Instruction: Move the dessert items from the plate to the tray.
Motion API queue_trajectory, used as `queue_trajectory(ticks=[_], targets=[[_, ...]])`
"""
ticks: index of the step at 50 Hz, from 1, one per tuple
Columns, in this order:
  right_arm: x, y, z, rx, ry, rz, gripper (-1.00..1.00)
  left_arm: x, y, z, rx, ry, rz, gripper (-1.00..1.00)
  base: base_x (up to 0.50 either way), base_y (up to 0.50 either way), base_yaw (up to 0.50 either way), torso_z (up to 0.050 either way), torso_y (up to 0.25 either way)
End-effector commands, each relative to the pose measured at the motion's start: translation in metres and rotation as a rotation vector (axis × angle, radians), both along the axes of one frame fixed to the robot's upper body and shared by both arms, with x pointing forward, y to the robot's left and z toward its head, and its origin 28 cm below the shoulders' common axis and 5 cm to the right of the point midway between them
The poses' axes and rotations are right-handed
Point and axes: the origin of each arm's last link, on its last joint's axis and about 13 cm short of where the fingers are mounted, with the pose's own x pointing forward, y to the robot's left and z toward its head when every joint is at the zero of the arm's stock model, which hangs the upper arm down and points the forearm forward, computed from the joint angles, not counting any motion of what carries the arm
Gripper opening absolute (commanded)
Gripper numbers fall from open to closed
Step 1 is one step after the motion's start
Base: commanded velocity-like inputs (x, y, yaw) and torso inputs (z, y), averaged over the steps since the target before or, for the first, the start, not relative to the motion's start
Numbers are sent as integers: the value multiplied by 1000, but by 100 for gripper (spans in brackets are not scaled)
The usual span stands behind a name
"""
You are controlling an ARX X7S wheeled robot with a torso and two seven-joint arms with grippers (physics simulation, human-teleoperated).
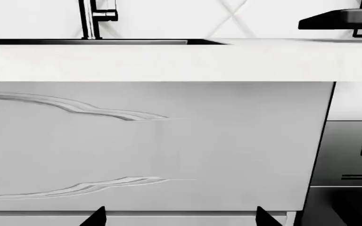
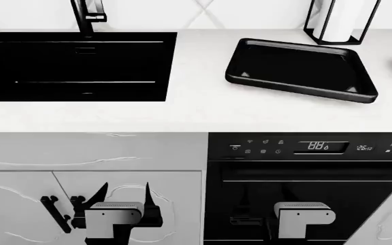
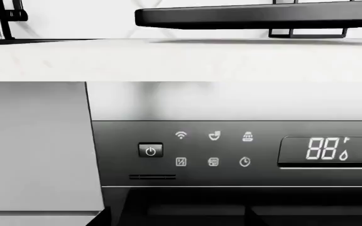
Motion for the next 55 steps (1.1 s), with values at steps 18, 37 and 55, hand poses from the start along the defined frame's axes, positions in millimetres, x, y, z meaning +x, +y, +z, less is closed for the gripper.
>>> queue_trajectory(ticks=[18, 37, 55], targets=[[1, 2, -2, 4, 0, 22, 100, -4, 0, 0, -2, 16, -60, 100, 0, 0, 0, 15, 0], [1, 2, -1, -2, 7, 19, 100, -5, 2, 1, -15, 27, -49, 100, 0, 0, 0, 50, 0], [1, 3, -2, -15, 15, 18, 100, -5, 2, 1, -18, 24, -40, 100, 0, 0, 0, 50, 0]])
